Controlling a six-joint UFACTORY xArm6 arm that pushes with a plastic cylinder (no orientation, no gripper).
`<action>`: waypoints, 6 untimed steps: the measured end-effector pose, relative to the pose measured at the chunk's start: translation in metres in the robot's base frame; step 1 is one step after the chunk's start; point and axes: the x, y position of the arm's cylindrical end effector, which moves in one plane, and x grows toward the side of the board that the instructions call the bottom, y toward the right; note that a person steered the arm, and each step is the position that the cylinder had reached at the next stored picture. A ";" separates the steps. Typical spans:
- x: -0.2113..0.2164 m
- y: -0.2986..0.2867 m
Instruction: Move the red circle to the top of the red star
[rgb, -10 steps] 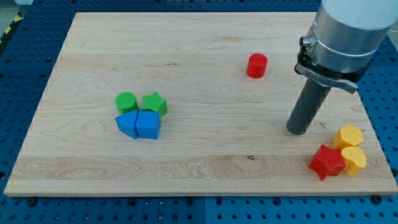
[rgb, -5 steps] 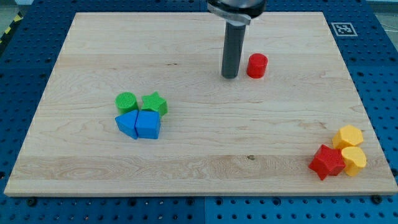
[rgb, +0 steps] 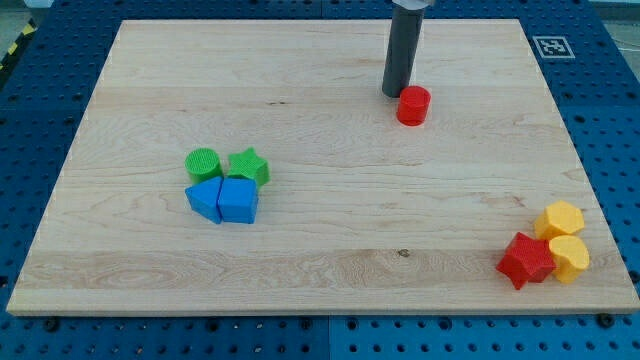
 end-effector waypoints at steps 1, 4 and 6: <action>0.003 0.020; 0.042 0.040; 0.048 0.043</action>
